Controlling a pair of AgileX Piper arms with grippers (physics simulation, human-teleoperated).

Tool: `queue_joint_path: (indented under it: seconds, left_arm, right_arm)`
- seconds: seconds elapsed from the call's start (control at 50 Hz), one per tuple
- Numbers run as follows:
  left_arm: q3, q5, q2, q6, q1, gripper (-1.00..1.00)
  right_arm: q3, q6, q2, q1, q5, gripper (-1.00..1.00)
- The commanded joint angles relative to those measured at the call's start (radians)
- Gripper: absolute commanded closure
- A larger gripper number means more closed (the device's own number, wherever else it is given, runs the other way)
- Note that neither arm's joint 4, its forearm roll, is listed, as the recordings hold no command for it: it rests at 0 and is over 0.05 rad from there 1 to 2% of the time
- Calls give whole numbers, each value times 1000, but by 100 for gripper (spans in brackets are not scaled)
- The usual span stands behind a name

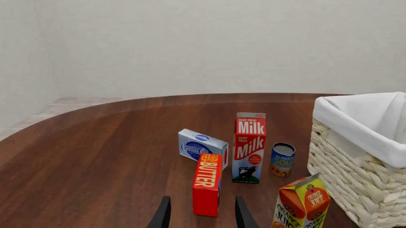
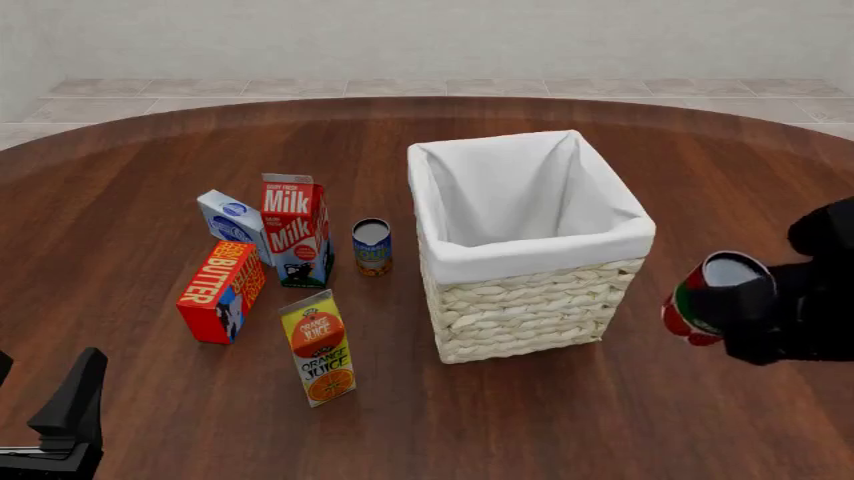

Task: Pick up the tomato sauce, and put it in the basket.

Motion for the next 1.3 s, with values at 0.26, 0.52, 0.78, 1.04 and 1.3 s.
queue_joint_path:
  seconds: [0.26, 0.52, 0.78, 1.04, 1.3]
  left_arm:
    - [0, -1, 0, 0, 0, -100]
    - [0, 0, 0, 0, 0, -100]
    - [0, 0, 0, 0, 0, -100]
    - [0, 0, 0, 0, 0, -100]
    - [0, 0, 0, 0, 0, -100]
  right_arm:
    - [-271, -6, 61, 49, 143, 100]
    - [-363, 9, 109, 95, 149, 100]
    - [-468, -6, 203, 129, 126, 100]
    - [-524, -21, 274, 139, 110, 100]
    - [-565, -18, 356, 157, 72, 100]
